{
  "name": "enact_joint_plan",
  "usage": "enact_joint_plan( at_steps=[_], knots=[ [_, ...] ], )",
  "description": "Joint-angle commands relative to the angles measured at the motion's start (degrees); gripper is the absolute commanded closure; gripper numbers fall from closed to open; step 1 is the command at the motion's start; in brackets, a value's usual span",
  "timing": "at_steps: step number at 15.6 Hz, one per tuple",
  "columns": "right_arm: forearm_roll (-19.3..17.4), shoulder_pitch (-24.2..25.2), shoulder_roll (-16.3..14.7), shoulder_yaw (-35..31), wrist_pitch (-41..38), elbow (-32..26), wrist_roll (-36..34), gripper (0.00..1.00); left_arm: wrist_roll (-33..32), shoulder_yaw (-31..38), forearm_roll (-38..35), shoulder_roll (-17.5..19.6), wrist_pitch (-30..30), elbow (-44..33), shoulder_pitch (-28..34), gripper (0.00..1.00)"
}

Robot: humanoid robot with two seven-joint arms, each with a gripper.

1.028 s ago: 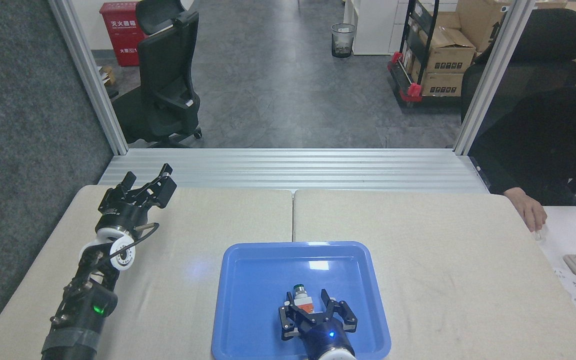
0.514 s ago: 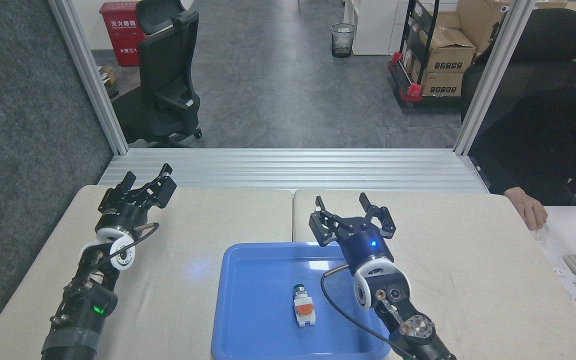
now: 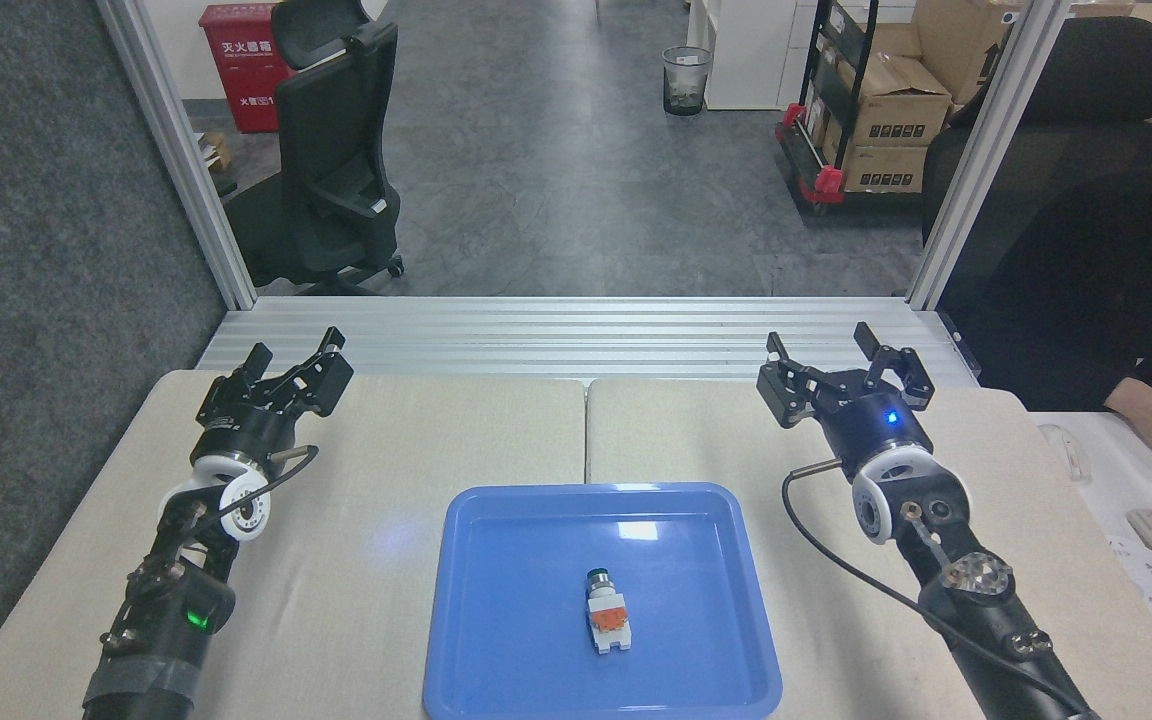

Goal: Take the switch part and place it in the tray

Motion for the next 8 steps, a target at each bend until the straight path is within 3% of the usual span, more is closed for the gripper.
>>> enact_joint_plan(
  at_steps=[1, 3, 6, 8],
  knots=[
    [-5.3, -0.4, -10.7, -5.6, -2.9, 8.1, -0.1, 0.00, 0.0, -1.3, 0.0, 0.0, 0.0, 0.0, 0.0, 0.00],
    [-5.4, 0.8, -10.7, -5.5, -1.7, 8.0, -1.2, 0.00, 0.0, -1.3, 0.0, 0.0, 0.0, 0.0, 0.0, 0.00],
    [-5.8, 3.7, -10.8, -5.4, -2.5, 6.7, -10.5, 0.00, 0.0, -1.3, 0.0, 0.1, 0.0, 0.0, 0.0, 0.00],
    [-5.1, 4.0, -11.1, -5.3, -2.1, 7.1, -11.1, 0.00, 0.0, -1.3, 0.0, 0.1, 0.0, 0.0, 0.0, 0.00]
  ],
)
